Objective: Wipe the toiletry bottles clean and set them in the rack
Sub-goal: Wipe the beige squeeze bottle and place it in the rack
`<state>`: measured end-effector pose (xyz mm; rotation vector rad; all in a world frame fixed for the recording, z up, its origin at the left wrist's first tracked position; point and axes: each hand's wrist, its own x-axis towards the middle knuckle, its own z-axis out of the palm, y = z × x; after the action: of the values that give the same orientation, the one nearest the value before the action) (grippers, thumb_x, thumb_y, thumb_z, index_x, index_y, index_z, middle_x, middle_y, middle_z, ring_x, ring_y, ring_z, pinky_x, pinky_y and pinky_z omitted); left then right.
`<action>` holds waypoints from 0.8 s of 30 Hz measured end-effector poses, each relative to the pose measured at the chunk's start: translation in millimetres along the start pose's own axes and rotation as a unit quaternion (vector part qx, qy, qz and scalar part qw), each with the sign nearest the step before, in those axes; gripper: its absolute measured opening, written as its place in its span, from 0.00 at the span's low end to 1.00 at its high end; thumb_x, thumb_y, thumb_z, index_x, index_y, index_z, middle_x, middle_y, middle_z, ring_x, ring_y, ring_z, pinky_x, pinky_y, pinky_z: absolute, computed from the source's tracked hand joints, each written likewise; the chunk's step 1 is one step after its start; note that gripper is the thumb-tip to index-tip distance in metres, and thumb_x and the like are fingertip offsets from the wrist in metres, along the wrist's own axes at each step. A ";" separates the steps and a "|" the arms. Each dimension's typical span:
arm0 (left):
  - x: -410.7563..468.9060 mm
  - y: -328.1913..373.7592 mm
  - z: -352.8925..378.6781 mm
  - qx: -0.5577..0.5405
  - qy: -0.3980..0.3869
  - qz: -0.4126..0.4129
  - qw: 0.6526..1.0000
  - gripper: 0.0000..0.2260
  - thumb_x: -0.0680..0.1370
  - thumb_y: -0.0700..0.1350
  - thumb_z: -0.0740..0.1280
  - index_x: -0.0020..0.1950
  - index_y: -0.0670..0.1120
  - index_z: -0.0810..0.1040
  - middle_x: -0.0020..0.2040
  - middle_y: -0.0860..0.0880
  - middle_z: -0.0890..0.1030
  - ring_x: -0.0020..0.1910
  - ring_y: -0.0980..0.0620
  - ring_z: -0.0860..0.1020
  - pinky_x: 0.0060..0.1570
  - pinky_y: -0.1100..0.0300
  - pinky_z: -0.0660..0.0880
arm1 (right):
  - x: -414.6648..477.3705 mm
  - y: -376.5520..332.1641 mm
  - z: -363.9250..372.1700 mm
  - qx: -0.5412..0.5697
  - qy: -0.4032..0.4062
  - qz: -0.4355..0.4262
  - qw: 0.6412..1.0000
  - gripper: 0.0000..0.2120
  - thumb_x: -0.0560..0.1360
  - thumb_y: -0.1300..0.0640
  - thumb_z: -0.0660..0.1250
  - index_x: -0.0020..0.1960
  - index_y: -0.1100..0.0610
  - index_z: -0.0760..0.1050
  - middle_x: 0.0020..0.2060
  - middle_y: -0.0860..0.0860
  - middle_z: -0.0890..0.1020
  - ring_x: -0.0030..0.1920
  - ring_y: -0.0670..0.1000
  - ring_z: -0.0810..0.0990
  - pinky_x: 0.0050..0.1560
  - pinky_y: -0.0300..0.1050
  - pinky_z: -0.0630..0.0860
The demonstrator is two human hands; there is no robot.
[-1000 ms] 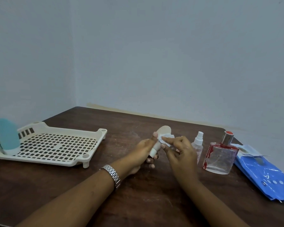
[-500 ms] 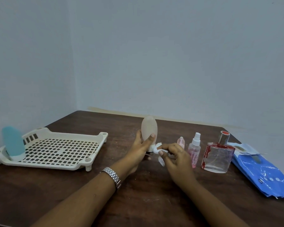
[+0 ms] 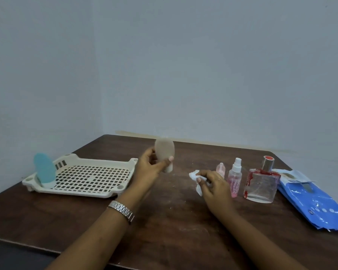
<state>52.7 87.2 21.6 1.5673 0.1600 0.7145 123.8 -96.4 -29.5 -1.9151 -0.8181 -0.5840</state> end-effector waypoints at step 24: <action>-14.2 -22.1 -209.1 0.397 0.332 -0.082 0.851 0.18 0.67 0.55 0.77 0.46 0.45 0.76 0.42 0.50 0.78 0.41 0.51 0.74 0.35 0.61 0.66 | 20.8 -80.7 125.9 0.120 -0.040 0.058 0.990 0.05 0.75 0.59 0.67 0.46 0.49 0.77 0.41 0.43 0.77 0.40 0.40 0.75 0.36 0.31 0.68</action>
<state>-61.4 261.1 -12.2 1.9684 1.2256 1.1133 84.8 49.4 -24.8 -1.7590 -0.7847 -0.3251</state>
